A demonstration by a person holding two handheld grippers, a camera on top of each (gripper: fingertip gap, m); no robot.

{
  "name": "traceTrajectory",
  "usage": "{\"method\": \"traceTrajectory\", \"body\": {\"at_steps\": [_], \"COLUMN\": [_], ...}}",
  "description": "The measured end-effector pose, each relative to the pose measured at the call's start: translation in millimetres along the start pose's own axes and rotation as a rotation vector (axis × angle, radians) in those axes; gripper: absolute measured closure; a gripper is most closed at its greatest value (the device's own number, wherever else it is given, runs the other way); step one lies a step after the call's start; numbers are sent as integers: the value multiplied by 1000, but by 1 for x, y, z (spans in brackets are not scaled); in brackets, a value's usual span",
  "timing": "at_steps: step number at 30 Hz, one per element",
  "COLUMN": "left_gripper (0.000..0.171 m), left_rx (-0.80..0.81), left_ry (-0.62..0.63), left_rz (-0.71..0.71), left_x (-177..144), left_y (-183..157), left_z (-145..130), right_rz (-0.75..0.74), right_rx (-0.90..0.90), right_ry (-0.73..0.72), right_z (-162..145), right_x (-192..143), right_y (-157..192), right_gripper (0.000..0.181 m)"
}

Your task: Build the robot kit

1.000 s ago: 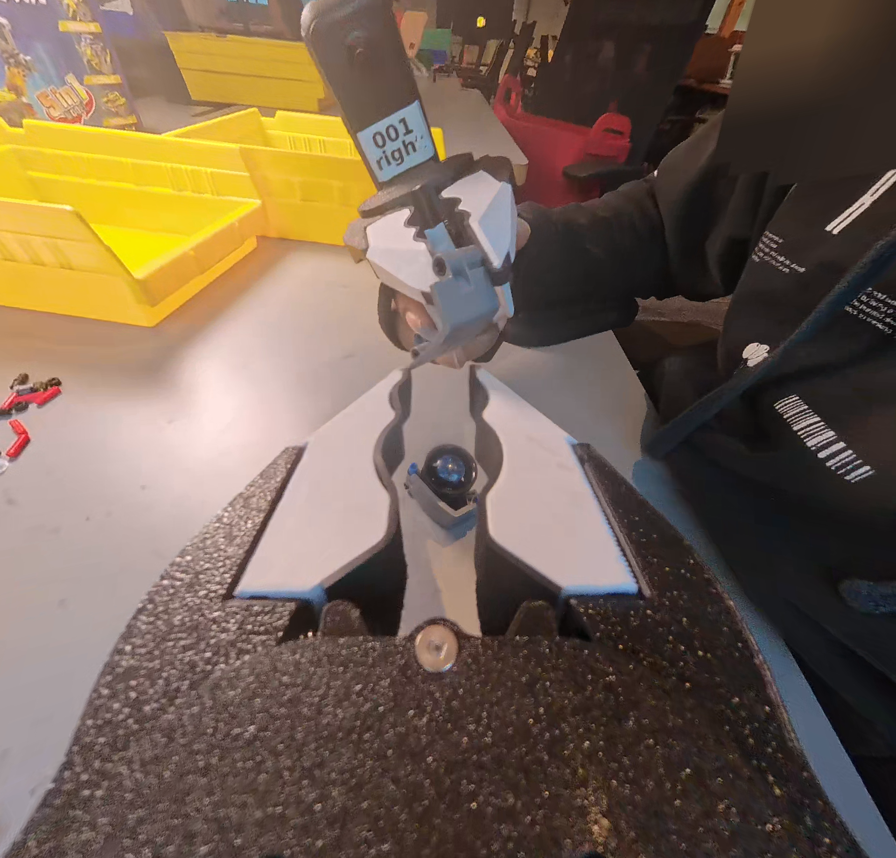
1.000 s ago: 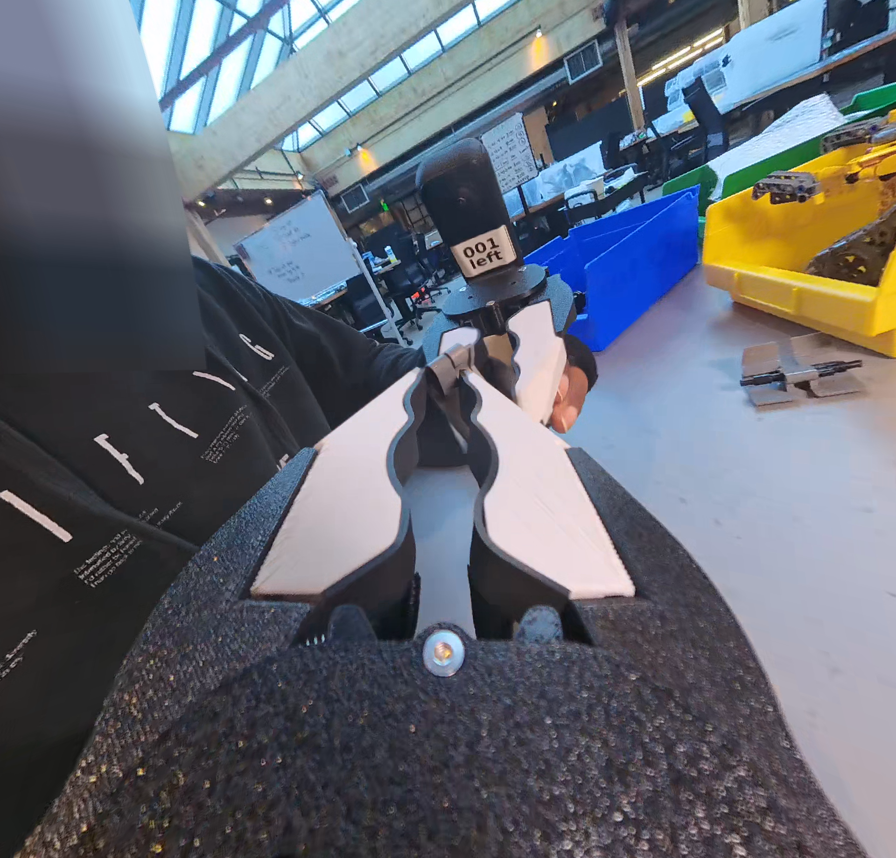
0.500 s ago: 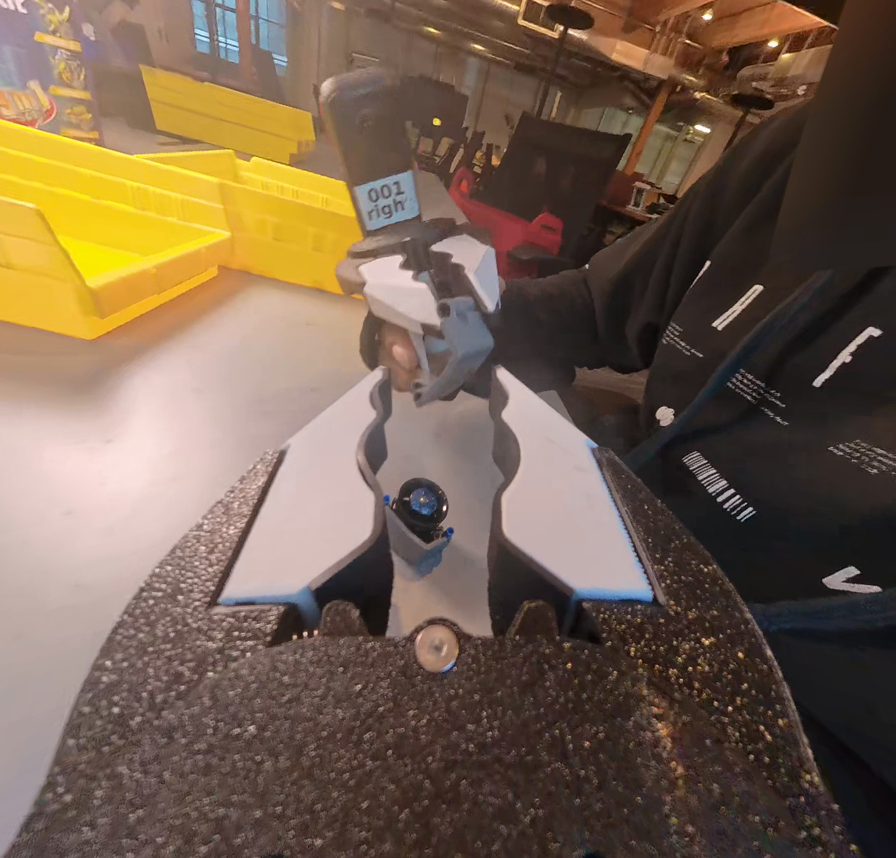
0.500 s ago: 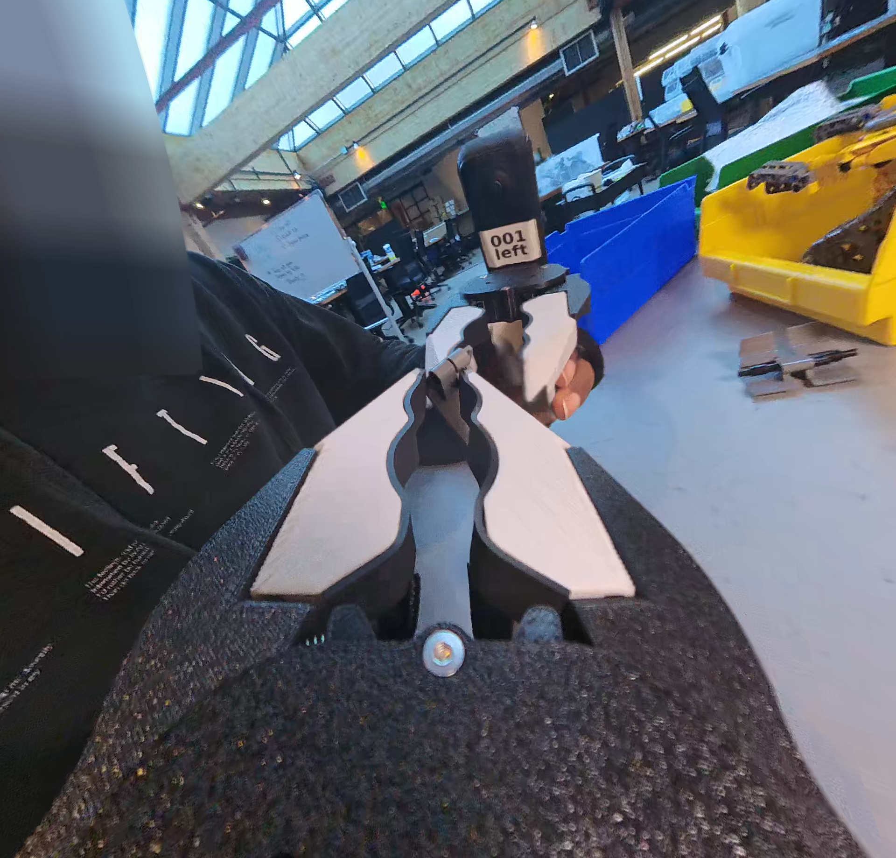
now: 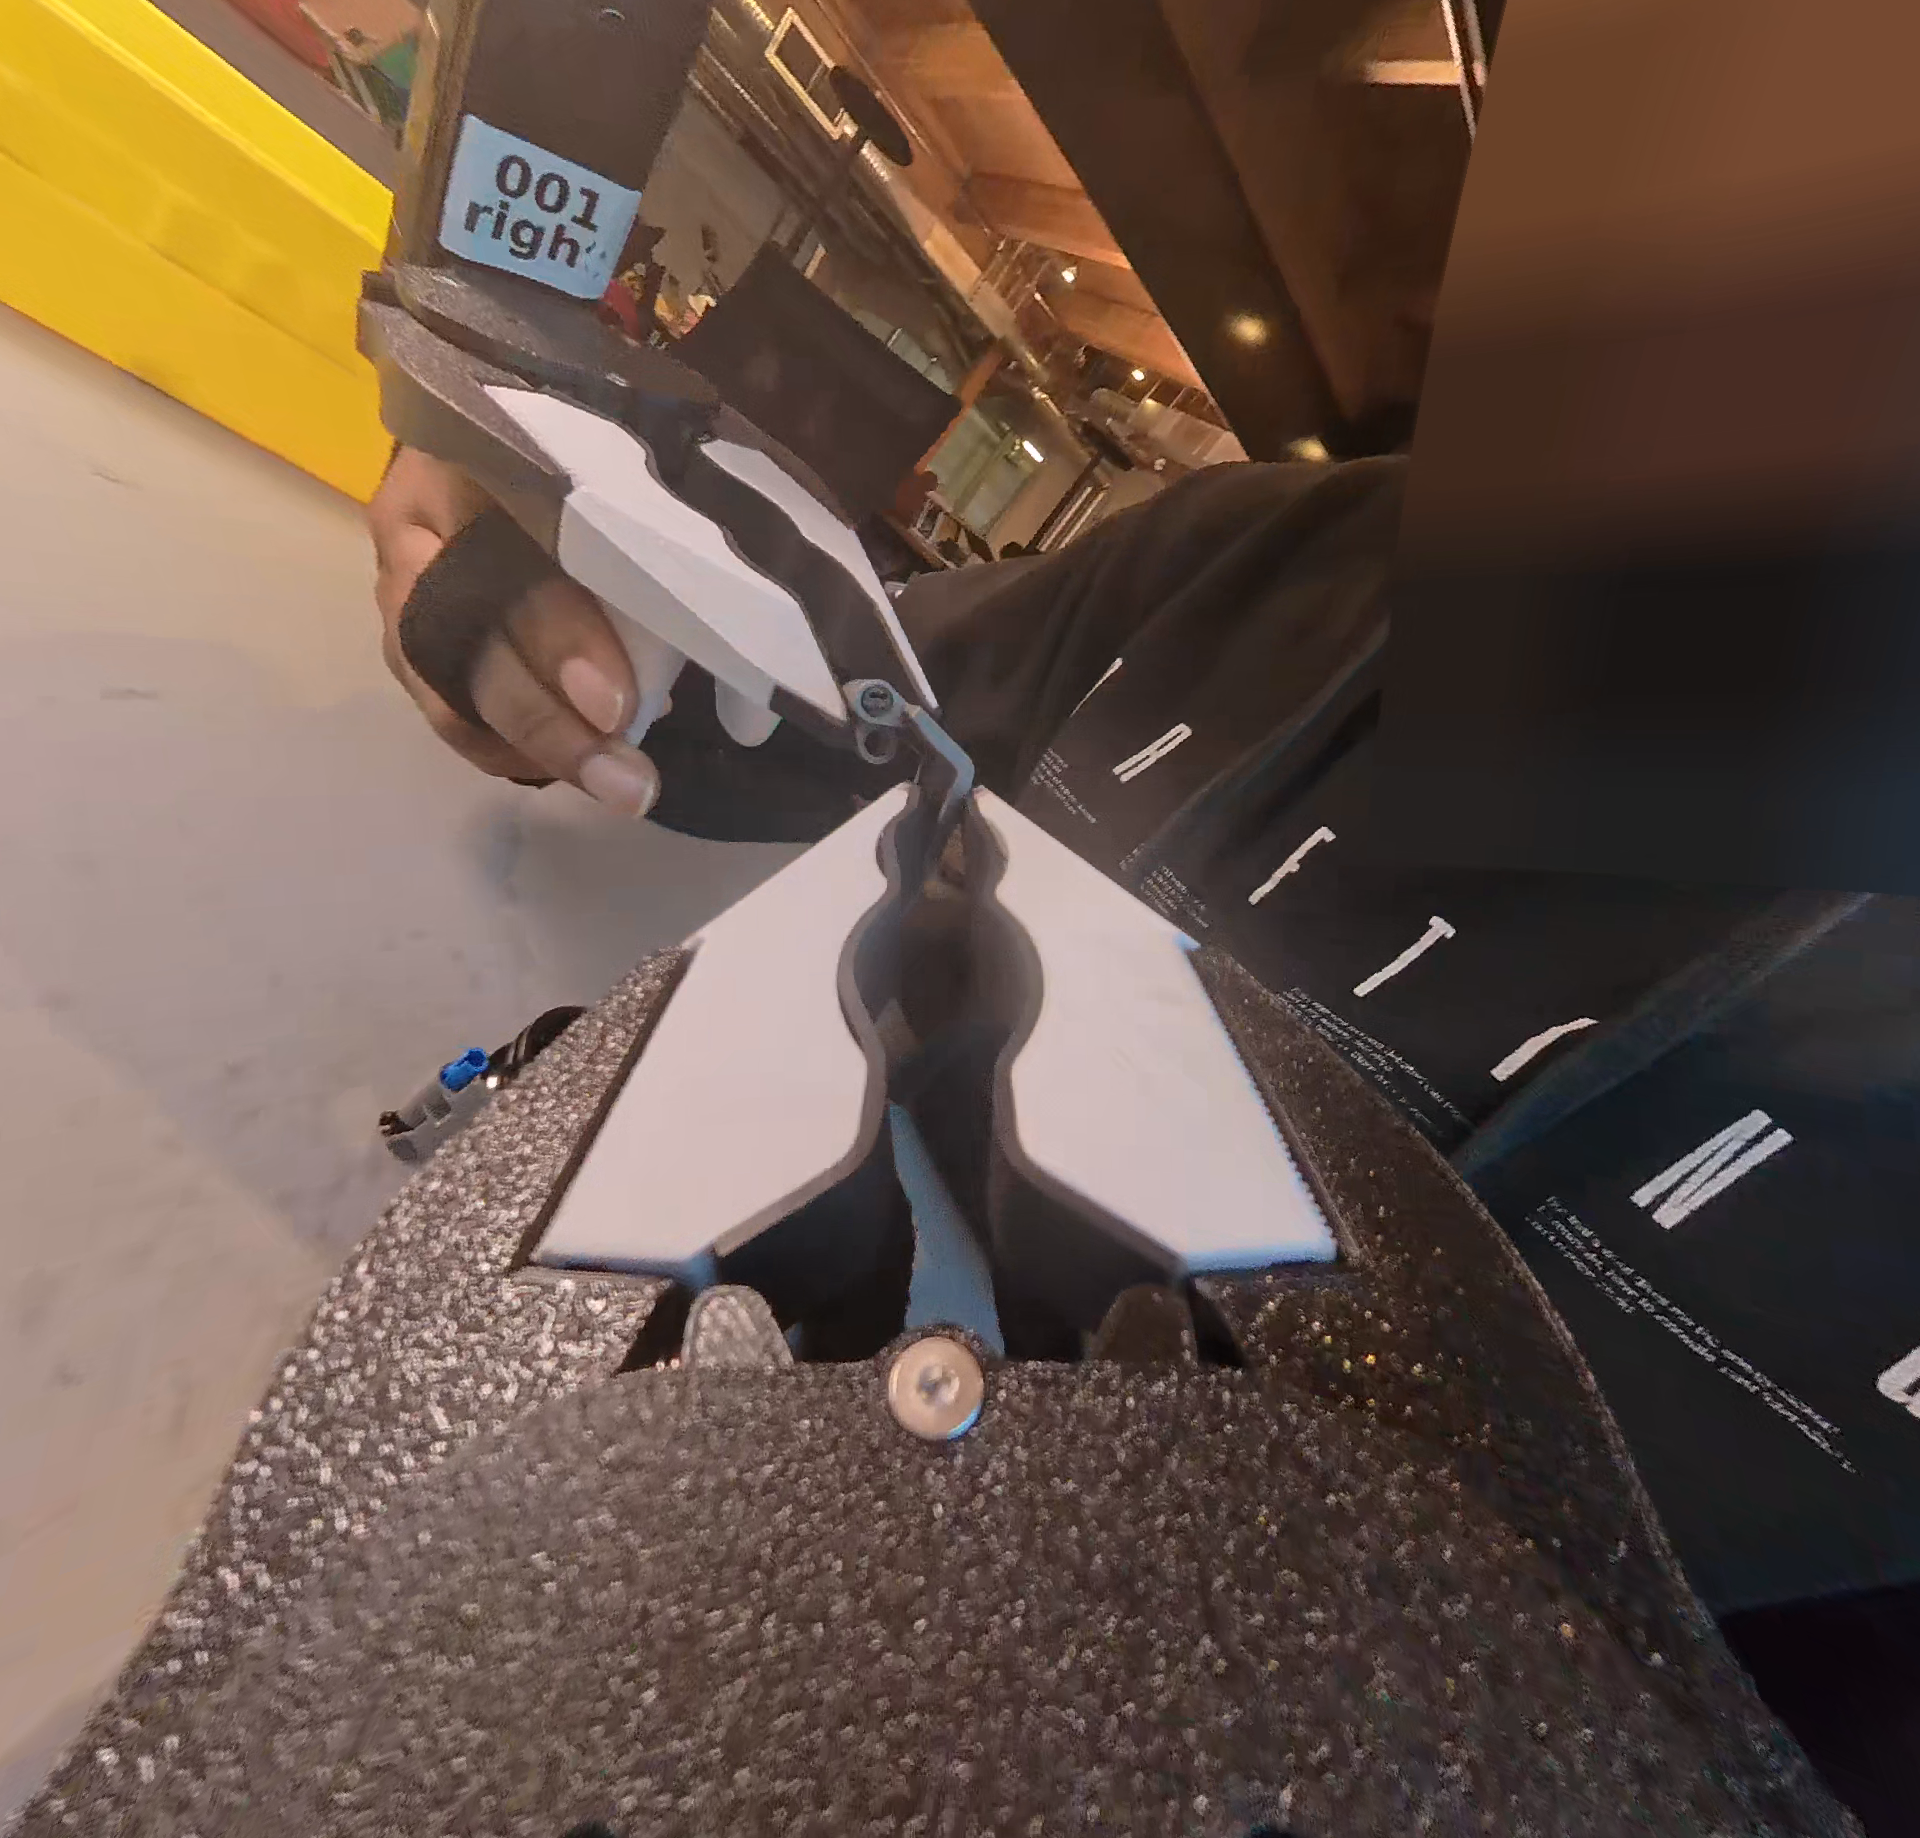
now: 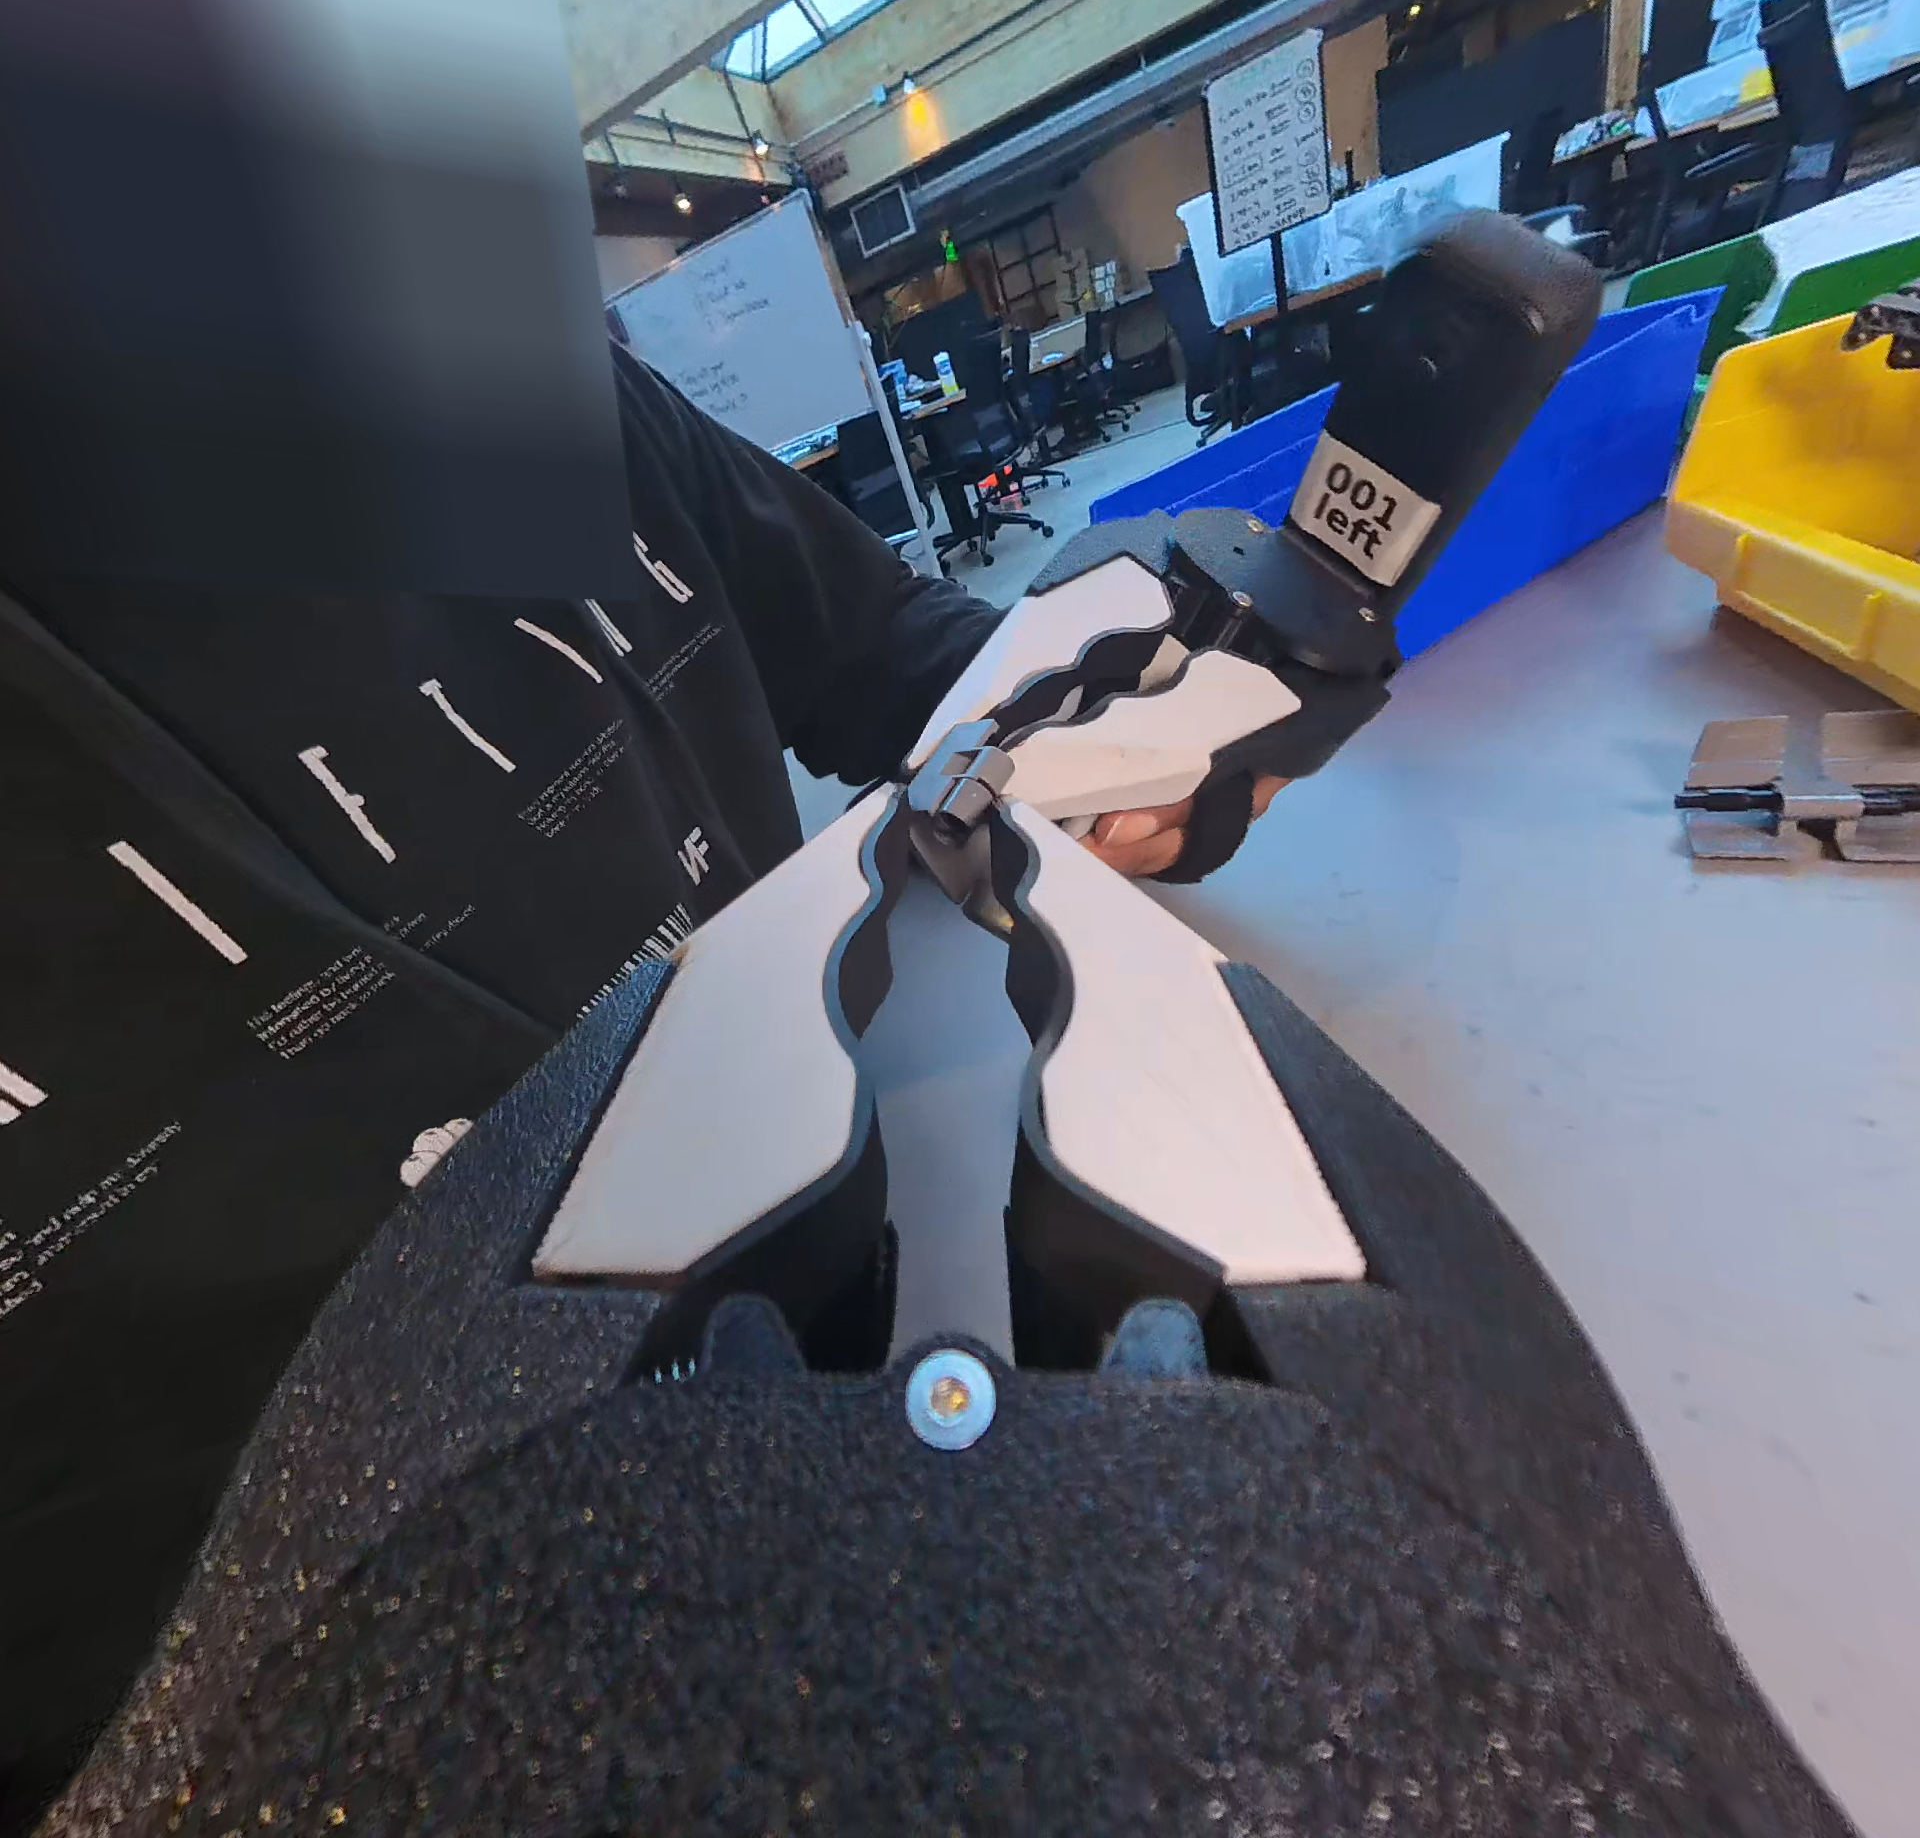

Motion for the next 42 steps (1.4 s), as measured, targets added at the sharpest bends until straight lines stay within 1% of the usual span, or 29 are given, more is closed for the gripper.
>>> {"method": "traceTrajectory", "body": {"at_steps": [2,3,4,6,10,13,17,21,24,30,34,38,42], "left_gripper": [166,170,170,170,171,171,171,171,171,171,171,170,171], "left_rx": [-17,-22,-31,-25,-7,9,20,14,0,-61,-93,-121,-126], "left_ry": [-28,-64,-94,-94,-110,-108,-109,-101,-88,-53,-46,-53,-57], "left_rz": [-37,-62,-72,-46,-12,-12,2,-12,-5,-7,-19,-16,0], "left_x": [-2,-4,-7,-12,-17,-17,-17,-16,-15,-14,-15,-18,-20], "left_y": [0,-1,-1,1,3,2,3,2,4,10,12,14,15], "left_z": [3,6,9,9,9,9,9,8,6,2,1,0,0], "right_rz": [24,24,27,3,-74,-119,-149,-155,-189,-321,-380,-421,-451], "right_rx": [19,29,34,61,19,3,-5,-42,-134,-482,-649,-735,-779], "right_ry": [-10,0,-8,-58,-26,-36,-39,-36,14,228,313,350,366], "right_z": [3,1,-1,0,1,3,4,5,5,5,3,1,-1], "right_x": [1,1,2,3,6,7,5,6,5,5,7,9,10], "right_y": [-2,-5,-6,-11,-13,-13,-13,-10,-7,4,8,8,7], "right_gripper": [166,169,171,171,168,168,167,167,168,168,168,169,168]}}
Point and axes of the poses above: each gripper's, where its closed fingertips meet, x out along the fingers, z out of its top, y = z × x across the jaws, the point moved 8 cm from there along -x, back along the fingers, and after that the axes turned 3 degrees about -z, right-handed, at the moved point
